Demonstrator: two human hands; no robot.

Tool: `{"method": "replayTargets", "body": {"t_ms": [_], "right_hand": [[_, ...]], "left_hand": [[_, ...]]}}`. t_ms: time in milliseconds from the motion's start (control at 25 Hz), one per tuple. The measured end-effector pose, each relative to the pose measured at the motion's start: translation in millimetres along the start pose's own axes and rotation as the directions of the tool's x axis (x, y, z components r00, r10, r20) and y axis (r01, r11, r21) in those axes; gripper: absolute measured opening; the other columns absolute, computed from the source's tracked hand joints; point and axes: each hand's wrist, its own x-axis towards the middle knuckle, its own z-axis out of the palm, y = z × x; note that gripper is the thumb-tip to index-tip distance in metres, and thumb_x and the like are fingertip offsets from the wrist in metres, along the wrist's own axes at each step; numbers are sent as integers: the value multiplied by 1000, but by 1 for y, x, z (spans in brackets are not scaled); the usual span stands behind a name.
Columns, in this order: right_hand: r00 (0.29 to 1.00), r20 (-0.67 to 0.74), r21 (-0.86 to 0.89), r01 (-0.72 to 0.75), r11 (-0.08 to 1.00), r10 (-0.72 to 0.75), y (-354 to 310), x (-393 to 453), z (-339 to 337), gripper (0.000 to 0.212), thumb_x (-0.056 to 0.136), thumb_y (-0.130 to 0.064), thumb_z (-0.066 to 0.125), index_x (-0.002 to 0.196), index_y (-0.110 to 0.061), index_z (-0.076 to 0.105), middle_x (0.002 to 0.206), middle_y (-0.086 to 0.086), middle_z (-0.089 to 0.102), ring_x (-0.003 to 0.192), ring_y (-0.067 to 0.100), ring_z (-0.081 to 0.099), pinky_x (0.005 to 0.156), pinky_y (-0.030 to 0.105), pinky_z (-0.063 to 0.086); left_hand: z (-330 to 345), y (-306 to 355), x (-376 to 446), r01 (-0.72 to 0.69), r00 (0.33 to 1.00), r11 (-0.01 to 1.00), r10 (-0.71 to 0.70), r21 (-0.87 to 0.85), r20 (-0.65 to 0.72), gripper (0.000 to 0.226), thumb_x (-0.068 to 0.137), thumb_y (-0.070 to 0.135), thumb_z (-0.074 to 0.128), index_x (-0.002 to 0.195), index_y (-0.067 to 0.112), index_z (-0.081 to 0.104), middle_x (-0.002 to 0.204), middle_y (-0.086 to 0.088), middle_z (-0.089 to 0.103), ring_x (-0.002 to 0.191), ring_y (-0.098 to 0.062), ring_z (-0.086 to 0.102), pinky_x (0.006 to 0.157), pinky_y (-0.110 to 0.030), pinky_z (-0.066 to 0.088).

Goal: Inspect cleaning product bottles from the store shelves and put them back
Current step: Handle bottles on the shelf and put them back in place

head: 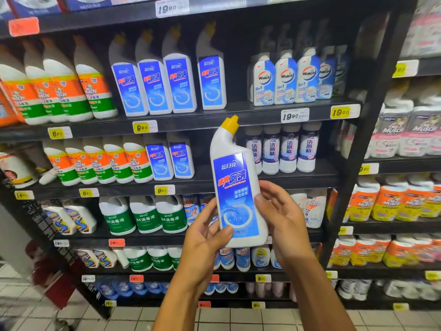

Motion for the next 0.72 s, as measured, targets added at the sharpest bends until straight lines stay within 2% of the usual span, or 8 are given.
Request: {"method": "replayTargets", "body": {"t_ms": [80,200,280,360,400,480,640,720], "right_hand": [[999,46,2,5,1000,-5,-7,5,-5,33,84,-28,68,116,-16,67,112,5,73,108,21,68,80,28,58],[981,192,-71,-9,997,23,-21,20,-2,53,85,-31,71,135,-19,55,123,0,70,118,18,64,97,30,53],[948,293,-100,-98,990,124,-31,29,5,64,80,-37,71,139,-23,51,112,-5,73,103,12,69,86,25,53],[926,349,-95,-117,989,143,-35,33,11,53,77,-39,71,128,-29,62,92,-6,74,74,7,66,58,20,45],[932,339,-88,-101,991,125,-35,35,13,45,78,-36,72,122,-30,66,86,-7,74,67,6,65,52,19,41],[949,301,-62,-78,995,93,-32,37,17,42,84,-27,73,124,-22,63,84,-5,75,67,7,68,48,17,45],[954,284,-43,-90,995,99,-25,40,27,54,82,-21,75,132,-10,56,89,2,76,69,13,71,48,18,50],[957,272,-39,-98,994,105,-19,44,33,55,80,-21,75,131,-12,57,96,8,76,75,18,72,59,23,56]], "left_hand": [[-3,-1,4,75,993,979,-56,-191,105,98,55,17,94,140,4,48,137,-15,59,122,-30,59,93,-40,56],[-2,-1,8,196,954,892,-77,-407,290,82,60,10,91,133,-1,56,131,-19,62,115,-30,64,89,-41,56],[1,-5,9,262,932,853,-103,-451,347,68,61,6,88,124,1,65,122,-21,67,106,-35,68,81,-45,59],[8,-8,9,303,930,835,-153,-460,335,63,58,3,89,118,3,70,118,-22,69,100,-38,70,72,-48,59],[12,-10,9,320,930,819,-177,-477,321,63,56,2,90,117,3,71,118,-23,68,100,-38,70,71,-47,59],[16,-13,10,342,933,779,-217,-525,286,67,52,1,93,115,2,71,119,-25,67,99,-39,70,70,-46,59],[7,-9,12,363,930,740,-254,-566,264,71,50,-3,93,117,-2,69,123,-31,63,101,-42,69,71,-44,59],[-2,-5,13,387,920,710,-257,-589,295,70,52,-6,91,119,-6,67,126,-35,59,102,-46,67,73,-45,59]]}}
